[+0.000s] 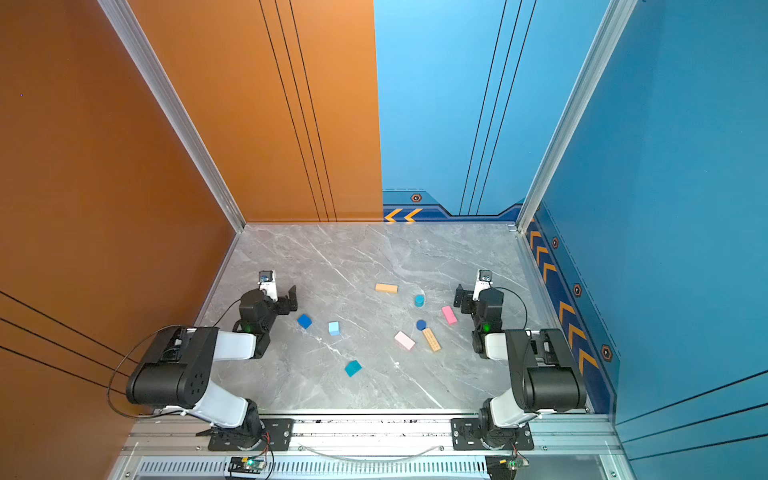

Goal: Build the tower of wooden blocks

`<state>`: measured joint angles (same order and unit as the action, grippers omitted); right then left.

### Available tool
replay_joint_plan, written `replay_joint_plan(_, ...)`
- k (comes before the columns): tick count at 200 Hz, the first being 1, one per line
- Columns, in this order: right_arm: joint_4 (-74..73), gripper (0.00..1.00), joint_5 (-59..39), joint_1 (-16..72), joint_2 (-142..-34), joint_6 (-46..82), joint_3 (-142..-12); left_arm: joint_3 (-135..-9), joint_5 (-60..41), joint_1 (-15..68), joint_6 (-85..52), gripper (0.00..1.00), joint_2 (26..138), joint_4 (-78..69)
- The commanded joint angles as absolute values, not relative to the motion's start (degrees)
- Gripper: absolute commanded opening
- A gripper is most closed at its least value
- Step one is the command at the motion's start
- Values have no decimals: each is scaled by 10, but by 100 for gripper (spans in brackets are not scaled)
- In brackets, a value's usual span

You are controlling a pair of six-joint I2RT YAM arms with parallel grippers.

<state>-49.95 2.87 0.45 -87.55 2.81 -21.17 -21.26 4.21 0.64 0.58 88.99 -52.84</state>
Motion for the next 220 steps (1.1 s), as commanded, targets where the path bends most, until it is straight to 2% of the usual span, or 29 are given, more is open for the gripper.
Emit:
replay_joint_plan(1, -488, 100, 38, 7, -877, 29, -221, -220, 34, 3, 1, 98, 894, -519)
replay_joint_plan(220, -485, 100, 46, 7, -877, 33, -225, -218, 48, 11, 5, 99, 892, -520)
